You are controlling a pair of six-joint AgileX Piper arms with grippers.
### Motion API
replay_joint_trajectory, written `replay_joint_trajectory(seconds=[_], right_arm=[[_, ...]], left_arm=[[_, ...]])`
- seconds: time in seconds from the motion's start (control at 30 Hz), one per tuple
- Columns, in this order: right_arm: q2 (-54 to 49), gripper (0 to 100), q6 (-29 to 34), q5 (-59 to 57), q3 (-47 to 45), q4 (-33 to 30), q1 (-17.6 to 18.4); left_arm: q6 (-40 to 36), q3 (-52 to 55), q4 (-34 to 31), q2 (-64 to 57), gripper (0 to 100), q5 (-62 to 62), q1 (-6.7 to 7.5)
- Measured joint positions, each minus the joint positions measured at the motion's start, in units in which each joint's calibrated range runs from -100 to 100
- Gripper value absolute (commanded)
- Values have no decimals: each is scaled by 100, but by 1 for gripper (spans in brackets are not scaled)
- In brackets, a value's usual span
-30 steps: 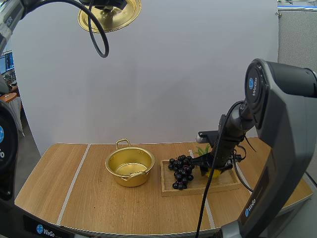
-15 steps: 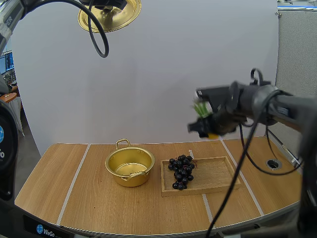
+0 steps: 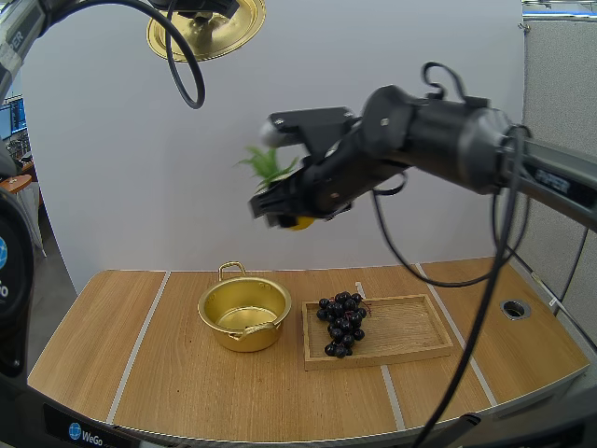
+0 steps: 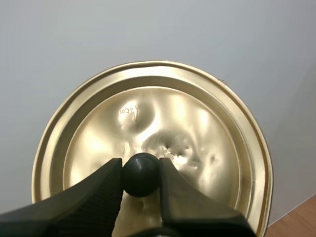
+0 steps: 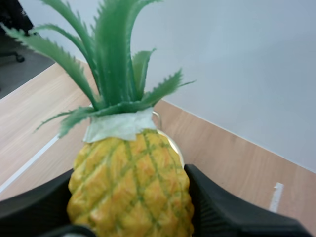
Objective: Open the pot, put the pineapple inside, and close it
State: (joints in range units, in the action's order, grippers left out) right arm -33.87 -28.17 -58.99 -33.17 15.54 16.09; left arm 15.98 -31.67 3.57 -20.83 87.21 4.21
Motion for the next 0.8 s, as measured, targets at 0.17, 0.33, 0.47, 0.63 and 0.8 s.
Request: replay_joint_trajectory(seconds=[0.17,0.33,0.47,0.63,0.8], right_arm=[[704,0,45,36,90,11,406],[1370,0,45,428,90,11,633],[1905,0,45,831,93,11,676],[2565,0,84,1046,105,-9,676],[3045,0,113,1046,297,-43,544]], left_arm=[[0,0,0,0,0,0,0],[0,0,0,0,0,0,0],[0,0,0,0,0,0,0],[0,0,0,0,0,0,0],[0,0,0,0,0,0,0]])
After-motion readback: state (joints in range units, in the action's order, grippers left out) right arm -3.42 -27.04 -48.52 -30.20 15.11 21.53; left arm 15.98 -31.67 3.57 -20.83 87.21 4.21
